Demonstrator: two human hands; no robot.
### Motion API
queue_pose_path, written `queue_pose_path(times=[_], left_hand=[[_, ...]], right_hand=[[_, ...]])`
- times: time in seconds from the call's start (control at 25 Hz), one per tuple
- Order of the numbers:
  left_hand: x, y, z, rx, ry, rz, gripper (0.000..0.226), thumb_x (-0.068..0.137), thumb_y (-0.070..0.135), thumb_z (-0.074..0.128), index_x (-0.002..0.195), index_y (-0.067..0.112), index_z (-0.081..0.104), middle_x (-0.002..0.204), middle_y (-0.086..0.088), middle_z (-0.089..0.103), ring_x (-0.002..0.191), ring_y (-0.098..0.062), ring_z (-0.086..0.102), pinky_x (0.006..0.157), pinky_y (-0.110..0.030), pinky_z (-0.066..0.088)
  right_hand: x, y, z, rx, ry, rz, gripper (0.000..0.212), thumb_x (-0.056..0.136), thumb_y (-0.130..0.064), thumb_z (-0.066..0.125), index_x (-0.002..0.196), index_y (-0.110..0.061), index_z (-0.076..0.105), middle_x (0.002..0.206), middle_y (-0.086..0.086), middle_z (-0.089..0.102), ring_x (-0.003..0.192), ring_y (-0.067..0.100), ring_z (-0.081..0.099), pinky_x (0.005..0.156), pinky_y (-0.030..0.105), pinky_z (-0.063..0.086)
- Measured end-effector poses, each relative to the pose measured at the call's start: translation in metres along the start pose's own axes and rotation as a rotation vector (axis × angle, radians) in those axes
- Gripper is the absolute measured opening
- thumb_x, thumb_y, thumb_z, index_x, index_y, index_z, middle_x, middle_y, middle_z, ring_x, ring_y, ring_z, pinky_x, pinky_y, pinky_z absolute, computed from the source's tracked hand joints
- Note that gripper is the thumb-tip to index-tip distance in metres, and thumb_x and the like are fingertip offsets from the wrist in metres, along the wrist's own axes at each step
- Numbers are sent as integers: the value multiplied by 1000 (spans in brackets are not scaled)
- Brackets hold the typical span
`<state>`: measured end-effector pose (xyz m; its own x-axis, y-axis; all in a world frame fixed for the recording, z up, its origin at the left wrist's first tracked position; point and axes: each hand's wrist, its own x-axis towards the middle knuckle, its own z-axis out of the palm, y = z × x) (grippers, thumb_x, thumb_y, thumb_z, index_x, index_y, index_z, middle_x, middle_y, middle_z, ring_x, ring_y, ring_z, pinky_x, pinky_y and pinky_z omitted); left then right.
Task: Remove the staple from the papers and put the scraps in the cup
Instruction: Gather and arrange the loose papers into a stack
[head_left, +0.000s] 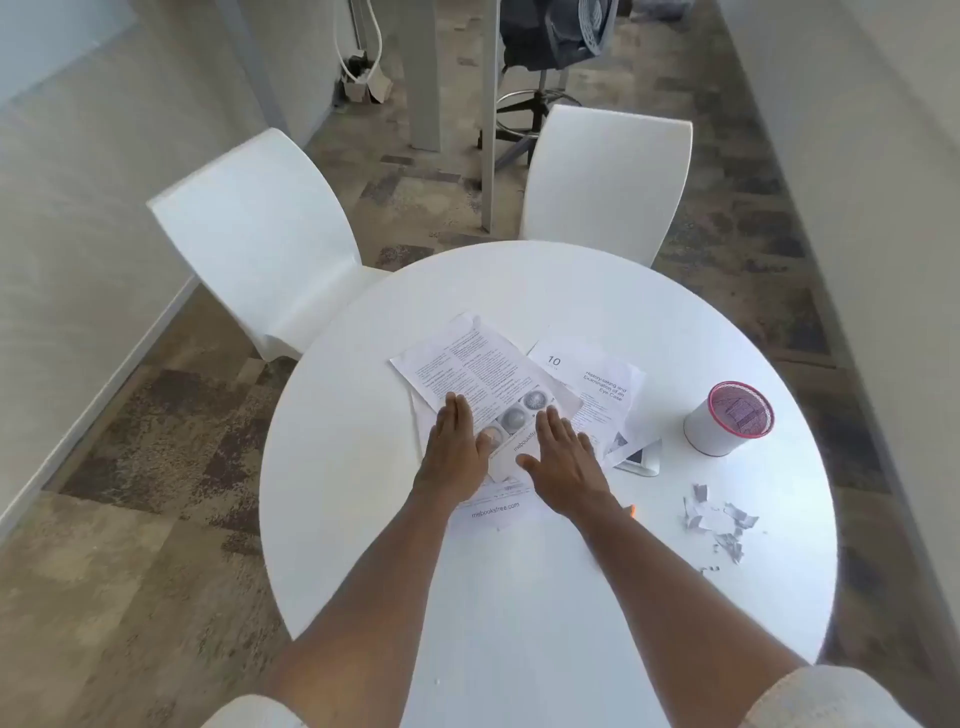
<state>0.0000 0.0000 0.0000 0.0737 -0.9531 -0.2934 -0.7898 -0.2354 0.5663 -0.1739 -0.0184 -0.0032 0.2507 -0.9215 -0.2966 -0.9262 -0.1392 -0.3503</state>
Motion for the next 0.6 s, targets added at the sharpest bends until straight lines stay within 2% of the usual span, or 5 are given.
queue_pose_path(times=[0.12, 0.28, 0.4, 0.48, 0.6], left_hand=[[12, -4, 7, -195, 113, -158, 70, 104, 31, 40, 159, 8, 3, 167, -14, 11, 150, -33, 25, 117, -46, 34], [26, -7, 11, -446, 186, -398, 65, 93, 27, 53, 150, 10, 27, 144, -17, 50, 126, -37, 52, 101, -47, 48], [36, -4, 11, -617, 232, -496, 46, 88, 25, 58, 129, 9, 44, 123, -14, 62, 110, -35, 60, 92, -46, 53], [38, -1, 12, -732, 238, -542, 43, 88, 25, 61, 127, 9, 49, 118, -6, 64, 109, -31, 61, 92, -42, 53], [44, 1, 12, -668, 290, -524, 37, 87, 24, 64, 121, 12, 59, 110, -3, 68, 106, -28, 64, 86, -36, 52]], right_hand=[[6, -2, 8, 7, -68, 11, 78, 100, -48, 44, 159, -14, 6, 168, 8, 1, 153, 29, 10, 123, 48, 14], [10, -4, 17, -1, -84, 6, 78, 97, -50, 46, 158, -15, 11, 167, 8, 11, 150, 32, 18, 120, 49, 21], [11, -1, 20, -4, -89, 9, 78, 97, -51, 46, 157, -14, 12, 166, 7, 13, 151, 31, 15, 121, 48, 18], [10, -1, 21, 5, -87, 6, 77, 98, -50, 46, 157, -14, 13, 166, 7, 14, 151, 31, 15, 121, 47, 18], [10, -2, 21, -7, -51, -27, 74, 98, -49, 46, 156, -12, 19, 164, 7, 21, 147, 30, 21, 119, 44, 20]])
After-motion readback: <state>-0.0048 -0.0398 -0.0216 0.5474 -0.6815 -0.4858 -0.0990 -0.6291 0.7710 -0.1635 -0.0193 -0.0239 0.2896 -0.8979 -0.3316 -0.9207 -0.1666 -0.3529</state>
